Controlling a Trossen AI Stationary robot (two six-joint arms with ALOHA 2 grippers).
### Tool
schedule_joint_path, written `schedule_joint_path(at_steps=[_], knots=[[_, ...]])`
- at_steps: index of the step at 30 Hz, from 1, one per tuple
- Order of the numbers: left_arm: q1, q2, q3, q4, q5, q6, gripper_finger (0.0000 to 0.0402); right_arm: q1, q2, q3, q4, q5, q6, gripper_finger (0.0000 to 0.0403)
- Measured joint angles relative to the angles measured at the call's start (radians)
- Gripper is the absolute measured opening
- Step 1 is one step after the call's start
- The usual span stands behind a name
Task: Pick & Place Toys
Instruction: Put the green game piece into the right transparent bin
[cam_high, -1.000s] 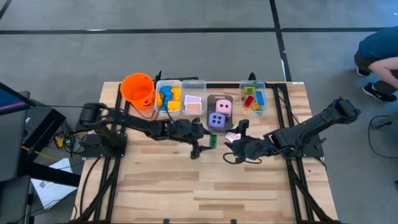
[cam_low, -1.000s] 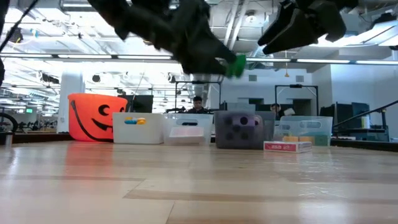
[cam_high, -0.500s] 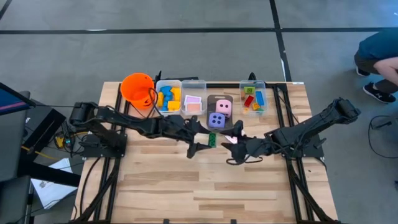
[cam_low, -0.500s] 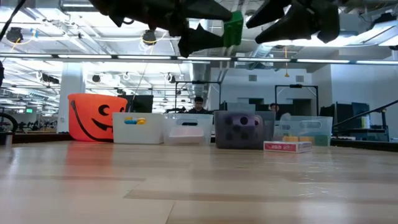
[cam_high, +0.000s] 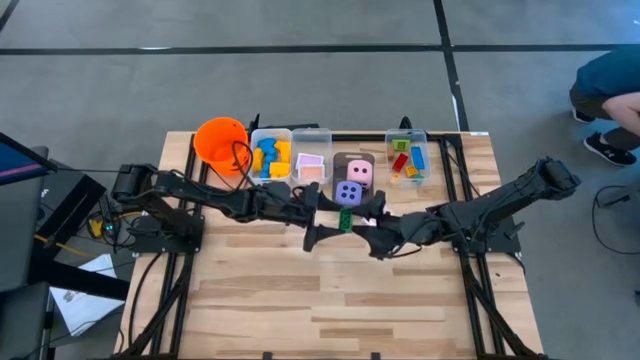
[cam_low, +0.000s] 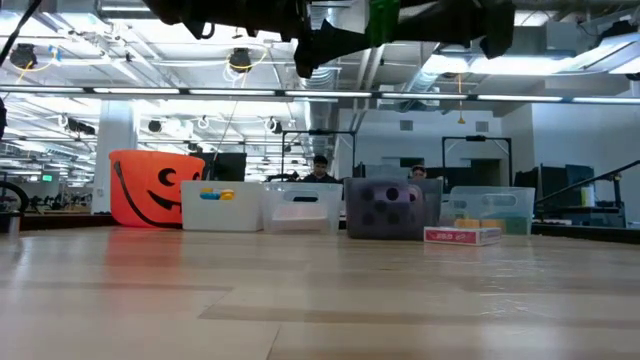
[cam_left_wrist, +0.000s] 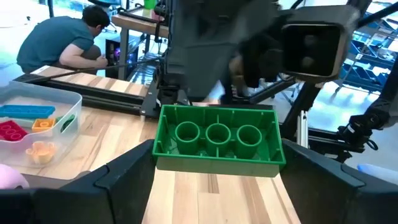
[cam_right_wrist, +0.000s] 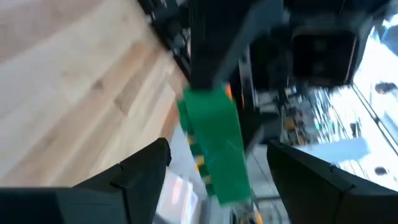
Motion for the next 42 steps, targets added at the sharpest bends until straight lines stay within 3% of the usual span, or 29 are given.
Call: schedule_joint_path(at_steps=[8, 12, 18, 24, 34, 39, 42], knots=[[0.016, 0.000, 0.000, 0.035, -0.007, 0.000, 0.0299, -0.012, 0.000, 0.000, 0.022, -0.091, -0.008, 0.0252], [0.023, 0.000, 0.000, 0.031, -0.005, 0.000, 0.0299, -0.014, 0.000, 0.000, 0.026, -0.089, -0.008, 0.0204], [0.023, 0.002, 0.000, 0.029, -0.004, -0.042, 0.0298, -0.019, 0.000, 0.001, 0.025, -0.084, -0.020, 0.0096], [0.029, 0.000, 0.000, 0.041, -0.006, -0.071, 0.0322, -0.019, 0.000, -0.001, 0.049, -0.076, 0.032, 0.0092], [0.068, -0.065, 0.001, -0.090, -0.016, 0.042, 0.0390, -0.019, 0.000, 0.000, 0.016, 0.205, 0.352, 0.0091], [0.098, -0.162, 0.000, -0.252, -0.018, 0.042, 0.0398, -0.059, -0.001, 0.000, -0.105, 0.400, 0.581, 0.0091], [0.112, -0.209, 0.001, -0.318, -0.024, 0.041, 0.0393, -0.108, -0.007, 0.000, -0.222, 0.418, 0.763, 0.0091]])
